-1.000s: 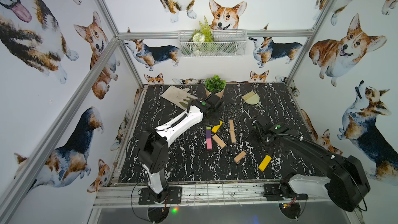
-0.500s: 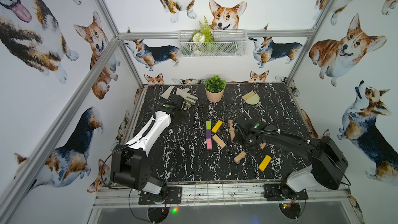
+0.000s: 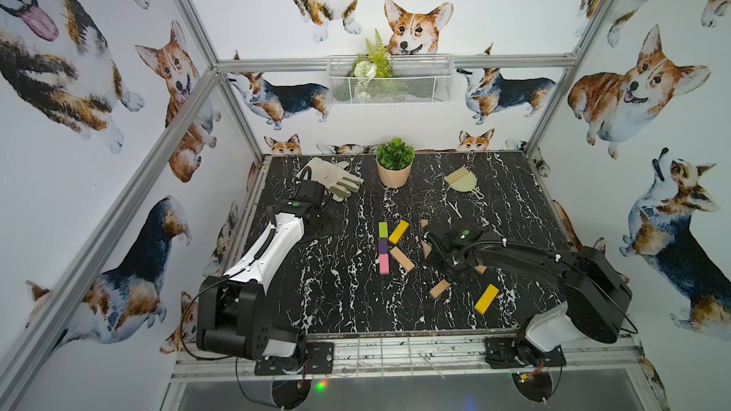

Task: Assemble the letter k with building blocks
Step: Pick up the building block from the center of the board.

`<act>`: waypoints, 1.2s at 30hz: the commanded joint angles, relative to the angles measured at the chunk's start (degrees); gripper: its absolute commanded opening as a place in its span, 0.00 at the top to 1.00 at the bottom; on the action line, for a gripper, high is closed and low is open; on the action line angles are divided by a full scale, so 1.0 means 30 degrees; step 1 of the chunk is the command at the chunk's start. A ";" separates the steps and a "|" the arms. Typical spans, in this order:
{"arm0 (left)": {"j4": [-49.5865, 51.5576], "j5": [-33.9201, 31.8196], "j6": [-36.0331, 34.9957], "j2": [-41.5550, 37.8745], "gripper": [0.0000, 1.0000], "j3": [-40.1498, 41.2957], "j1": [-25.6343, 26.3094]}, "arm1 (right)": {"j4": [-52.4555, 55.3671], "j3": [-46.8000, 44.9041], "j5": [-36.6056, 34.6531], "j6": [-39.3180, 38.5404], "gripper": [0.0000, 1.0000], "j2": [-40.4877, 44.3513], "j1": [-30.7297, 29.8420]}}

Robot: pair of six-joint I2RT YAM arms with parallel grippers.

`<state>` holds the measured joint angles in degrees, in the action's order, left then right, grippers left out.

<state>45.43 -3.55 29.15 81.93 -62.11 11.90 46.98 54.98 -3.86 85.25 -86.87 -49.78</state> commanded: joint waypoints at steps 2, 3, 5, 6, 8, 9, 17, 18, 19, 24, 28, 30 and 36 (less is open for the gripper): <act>-0.0202 0.0078 -0.0129 0.0265 0.02 -0.0157 -0.0100 | -0.1536 -0.1783 0.0068 0.6554 0.21 0.0343 -0.0439; -0.0202 0.0046 -0.0124 0.0274 0.02 -0.0159 -0.0100 | -0.2026 -0.2229 0.0058 0.6816 0.24 0.0484 -0.0429; -0.0198 -0.0068 -0.0077 0.0229 0.03 -0.0128 -0.0109 | -0.2554 -0.2897 -0.0007 0.7210 0.29 0.0697 -0.0429; -0.0202 -0.0098 -0.0081 0.0229 0.03 -0.0128 -0.0129 | -0.2833 -0.3159 -0.0056 0.7346 0.31 0.0740 -0.0428; -0.0202 -0.0107 -0.0077 0.0243 0.03 -0.0128 -0.0129 | -0.3412 -0.3633 -0.0018 0.7513 0.33 0.0776 -0.0414; -0.0251 -0.0077 -0.0076 0.0280 0.03 -0.0128 -0.0156 | -0.3901 -0.3818 -0.0032 0.7485 0.35 0.0769 -0.0399; -0.0180 -0.0014 0.0039 0.0595 0.04 -0.0216 -0.0320 | -0.4092 -0.3210 0.0740 0.6419 0.52 -0.0535 -0.0135; -0.0180 -0.0046 0.0044 0.0584 0.03 -0.0216 -0.0305 | -0.4027 -0.3235 0.0942 0.6485 0.54 -0.0675 -0.0135; -0.0201 -0.0074 0.0041 0.0553 0.03 -0.0216 -0.0312 | -0.3962 -0.3261 0.1041 0.6555 0.54 -0.0713 -0.0133; -0.0258 -0.0164 0.0049 0.0432 0.04 -0.0157 -0.0300 | -0.3614 -0.3092 0.0690 0.6334 0.65 -0.0467 -0.0135; -0.0260 -0.0137 0.0072 0.0449 0.04 -0.0184 -0.0303 | -0.2118 -0.1702 -0.0215 0.4734 0.71 -0.0551 -0.0110; -0.0260 -0.0105 0.0070 0.0470 0.04 -0.0165 -0.0290 | -0.1519 -0.0764 -0.0405 0.3260 0.72 -0.0853 -0.0034; -0.0224 -0.0193 0.0070 0.0492 0.04 -0.0187 -0.0305 | 0.1339 0.4248 0.0806 -0.3434 0.71 -0.4178 0.0011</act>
<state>44.69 -3.46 29.19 83.55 -62.35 11.11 44.62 61.30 -3.66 82.61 -94.83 -49.76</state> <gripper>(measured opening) 0.960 0.289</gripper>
